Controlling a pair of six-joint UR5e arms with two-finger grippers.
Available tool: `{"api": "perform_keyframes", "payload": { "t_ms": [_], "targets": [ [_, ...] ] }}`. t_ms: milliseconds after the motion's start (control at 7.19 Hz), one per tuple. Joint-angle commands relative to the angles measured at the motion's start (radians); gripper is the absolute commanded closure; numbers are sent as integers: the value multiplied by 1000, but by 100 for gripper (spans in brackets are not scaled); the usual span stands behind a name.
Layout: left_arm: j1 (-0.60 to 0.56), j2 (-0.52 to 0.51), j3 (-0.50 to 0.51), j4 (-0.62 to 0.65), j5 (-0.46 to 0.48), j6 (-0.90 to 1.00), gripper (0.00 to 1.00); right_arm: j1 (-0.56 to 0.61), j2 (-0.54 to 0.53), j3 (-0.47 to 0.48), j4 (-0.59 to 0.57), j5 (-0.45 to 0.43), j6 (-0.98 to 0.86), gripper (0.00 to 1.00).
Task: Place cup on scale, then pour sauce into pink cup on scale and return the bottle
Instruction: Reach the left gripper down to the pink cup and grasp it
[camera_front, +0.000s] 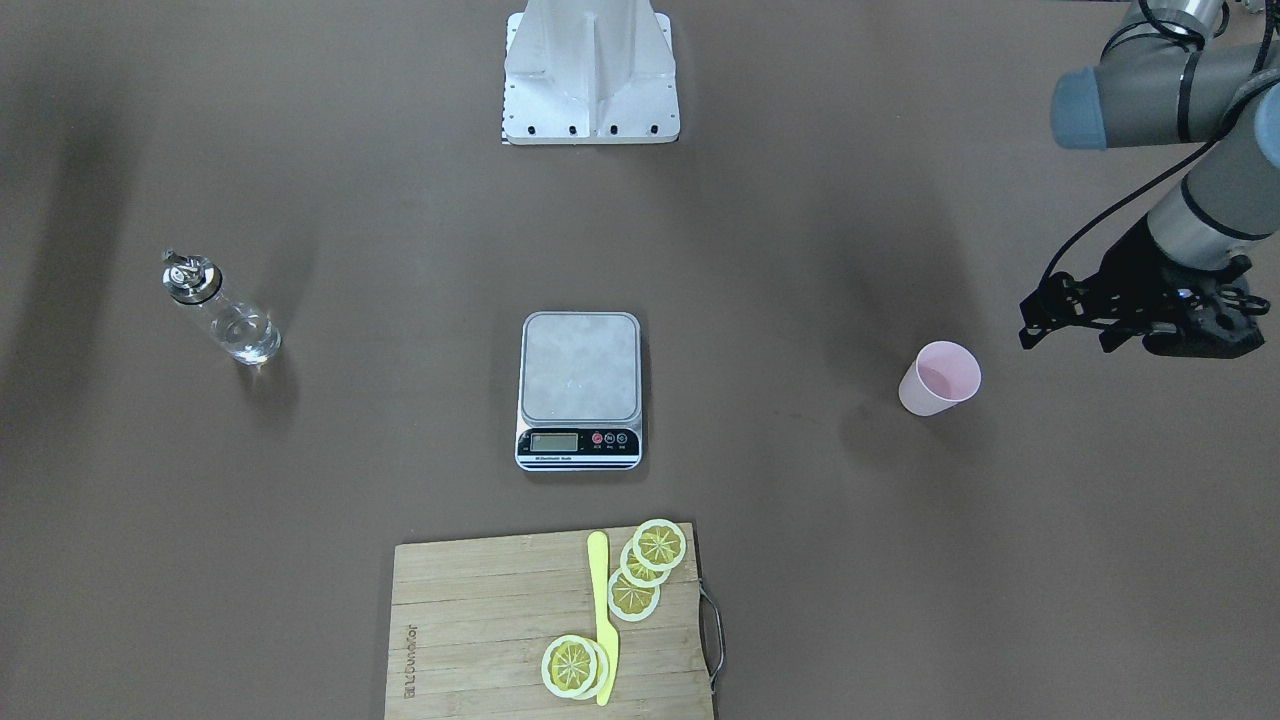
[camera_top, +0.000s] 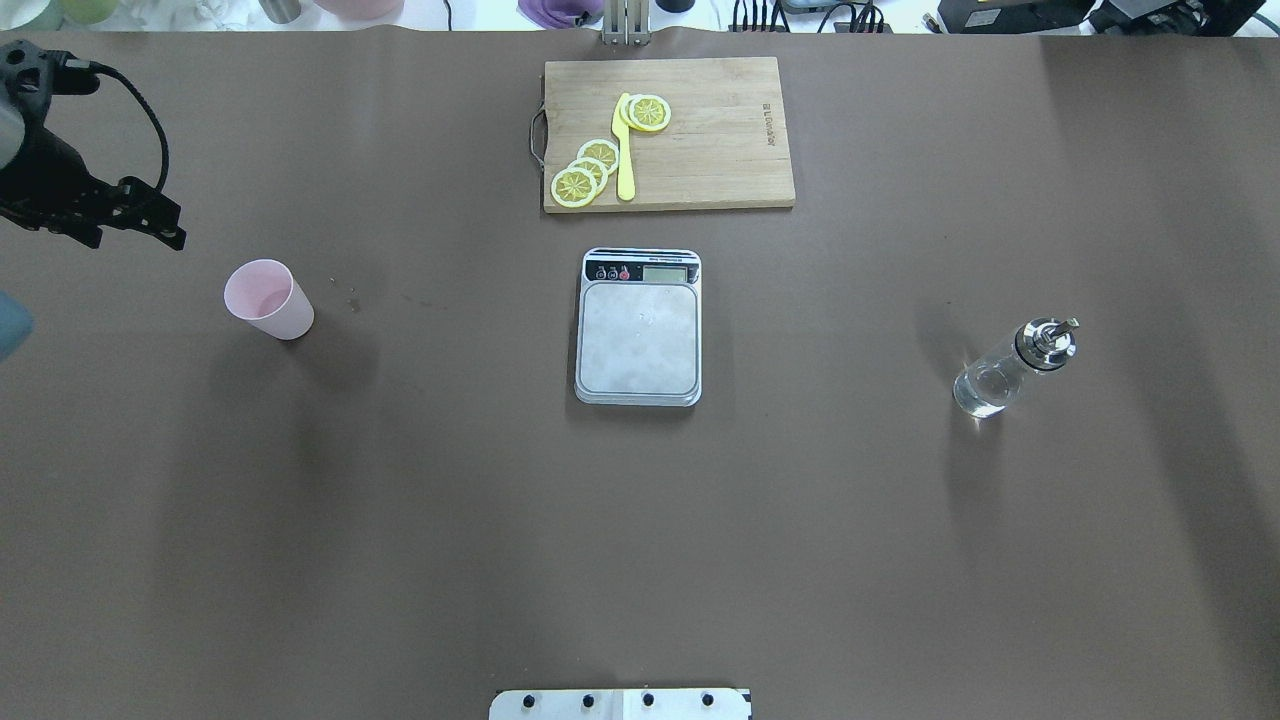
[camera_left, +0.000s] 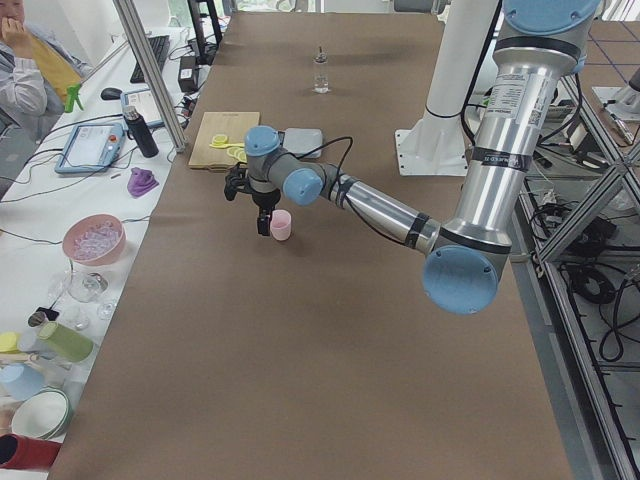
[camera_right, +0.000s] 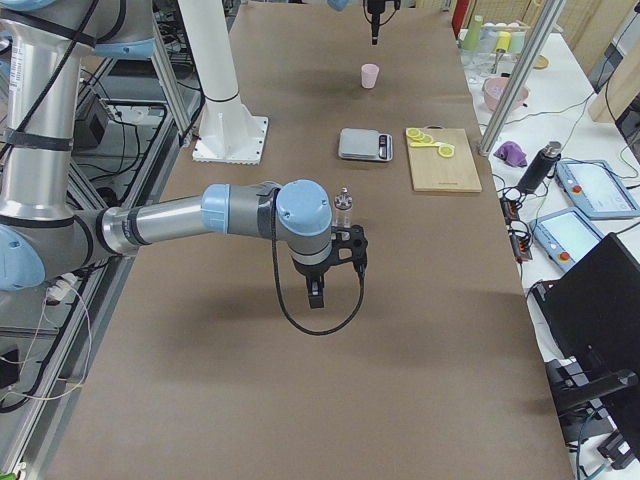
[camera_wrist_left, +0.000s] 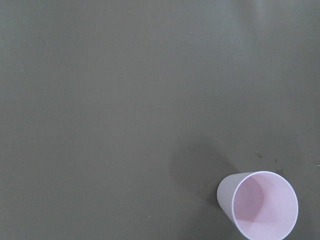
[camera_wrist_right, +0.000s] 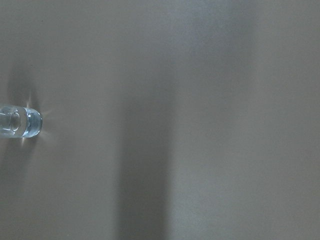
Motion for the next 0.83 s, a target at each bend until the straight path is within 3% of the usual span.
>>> {"api": "perform_keyframes", "payload": {
  "t_ms": [0,695],
  "targets": [
    [62,-43,59,16,3,-1,15,-5,1,-4,1,-1,1,0],
    [80,-87,137,5,-7,-2,33,-5,1,-20,1,1,1,0]
  ]
}}
